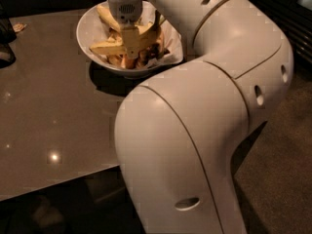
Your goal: Pick banana from white bowl
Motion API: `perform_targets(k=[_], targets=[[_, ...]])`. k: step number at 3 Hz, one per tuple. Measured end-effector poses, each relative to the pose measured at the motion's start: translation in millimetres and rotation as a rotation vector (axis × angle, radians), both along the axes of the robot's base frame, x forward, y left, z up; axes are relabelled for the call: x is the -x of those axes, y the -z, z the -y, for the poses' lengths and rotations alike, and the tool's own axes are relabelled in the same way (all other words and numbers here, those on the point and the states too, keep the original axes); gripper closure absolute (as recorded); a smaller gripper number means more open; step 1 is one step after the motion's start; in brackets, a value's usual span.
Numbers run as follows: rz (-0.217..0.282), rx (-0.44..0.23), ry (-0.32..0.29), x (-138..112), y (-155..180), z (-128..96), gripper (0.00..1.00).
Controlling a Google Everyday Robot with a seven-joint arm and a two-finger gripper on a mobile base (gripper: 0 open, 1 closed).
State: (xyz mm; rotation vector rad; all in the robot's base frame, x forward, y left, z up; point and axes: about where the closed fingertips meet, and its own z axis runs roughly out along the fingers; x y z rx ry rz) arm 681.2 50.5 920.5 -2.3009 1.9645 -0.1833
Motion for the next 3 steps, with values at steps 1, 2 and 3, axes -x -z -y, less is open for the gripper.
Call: perform_targets(k=[1,2,3], targets=[[0.0,0.0,0.0,0.0,0.0,0.0,0.61],[-0.018,-0.004,0.015,2.6,5.1,6.3,0.85],[-0.018,-0.004,0.015,2.6,5.2,6.3,1.0]])
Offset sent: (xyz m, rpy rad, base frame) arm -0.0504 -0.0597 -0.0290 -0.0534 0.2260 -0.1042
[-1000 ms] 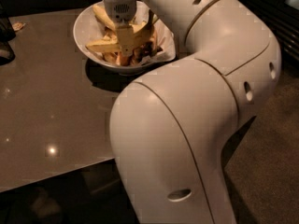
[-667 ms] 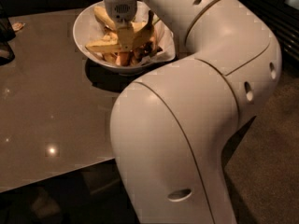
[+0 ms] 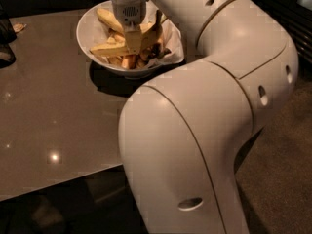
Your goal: Pick banana from white bowl
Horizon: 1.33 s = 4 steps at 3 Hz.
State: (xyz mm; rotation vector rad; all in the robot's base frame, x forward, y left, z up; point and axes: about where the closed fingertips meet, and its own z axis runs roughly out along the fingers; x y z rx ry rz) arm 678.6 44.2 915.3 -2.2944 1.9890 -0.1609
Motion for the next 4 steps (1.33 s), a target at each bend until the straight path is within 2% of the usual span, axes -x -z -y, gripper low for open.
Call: perform_targets(k=[1,2,3,4], targets=[[0.0,0.0,0.0,-0.1,0.0,-0.1,1.0],[0.063,-0.043,0.016,5.2,-19.9,1.8,1.0],[0.117,-0.094,0.04,29.4,-42.6,6.8,1.0],[0.161,-0.154,0.066,56.8,-51.6,14.6,1.0]])
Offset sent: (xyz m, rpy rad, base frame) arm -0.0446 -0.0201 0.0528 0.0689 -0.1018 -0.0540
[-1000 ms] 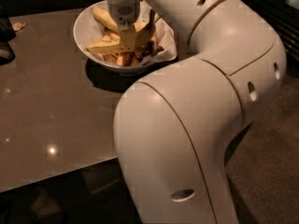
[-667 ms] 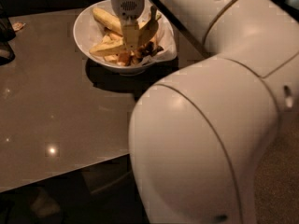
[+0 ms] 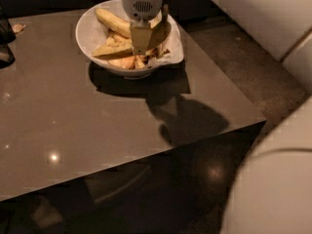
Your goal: Pick banana from white bowl
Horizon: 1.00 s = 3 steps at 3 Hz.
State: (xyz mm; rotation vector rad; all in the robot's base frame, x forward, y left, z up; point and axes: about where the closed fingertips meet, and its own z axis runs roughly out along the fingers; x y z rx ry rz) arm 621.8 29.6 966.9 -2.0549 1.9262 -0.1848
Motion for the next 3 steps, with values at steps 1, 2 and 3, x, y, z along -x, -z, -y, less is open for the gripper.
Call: perform_targets(k=[1,2,3], targets=[[-0.002,0.006,-0.004,3.0,3.7,0.7,1.0],[-0.02,0.005,0.001,37.3,-33.5,-13.7,1.0],[-0.02,0.005,0.001,37.3,-33.5,-13.7,1.0]])
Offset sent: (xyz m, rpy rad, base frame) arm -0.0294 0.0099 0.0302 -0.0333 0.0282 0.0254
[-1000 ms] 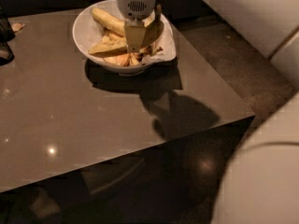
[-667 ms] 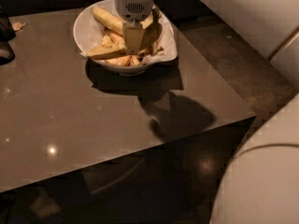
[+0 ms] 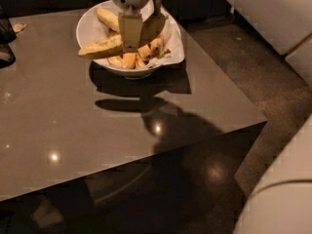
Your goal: Pick banana from white bowl
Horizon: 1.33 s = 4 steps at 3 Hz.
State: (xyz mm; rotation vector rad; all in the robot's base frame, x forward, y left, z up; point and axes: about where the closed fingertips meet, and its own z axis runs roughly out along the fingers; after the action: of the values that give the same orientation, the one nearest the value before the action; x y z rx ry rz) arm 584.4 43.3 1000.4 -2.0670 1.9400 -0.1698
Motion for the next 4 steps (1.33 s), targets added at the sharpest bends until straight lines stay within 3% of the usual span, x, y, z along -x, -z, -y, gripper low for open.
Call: perform_targets(k=[2,4], targets=[[-0.06,-0.031,-0.037,38.6,12.1,10.8,1.0],[-0.061,-0.012,-0.134,88.4,1.2,-6.5,1.0]])
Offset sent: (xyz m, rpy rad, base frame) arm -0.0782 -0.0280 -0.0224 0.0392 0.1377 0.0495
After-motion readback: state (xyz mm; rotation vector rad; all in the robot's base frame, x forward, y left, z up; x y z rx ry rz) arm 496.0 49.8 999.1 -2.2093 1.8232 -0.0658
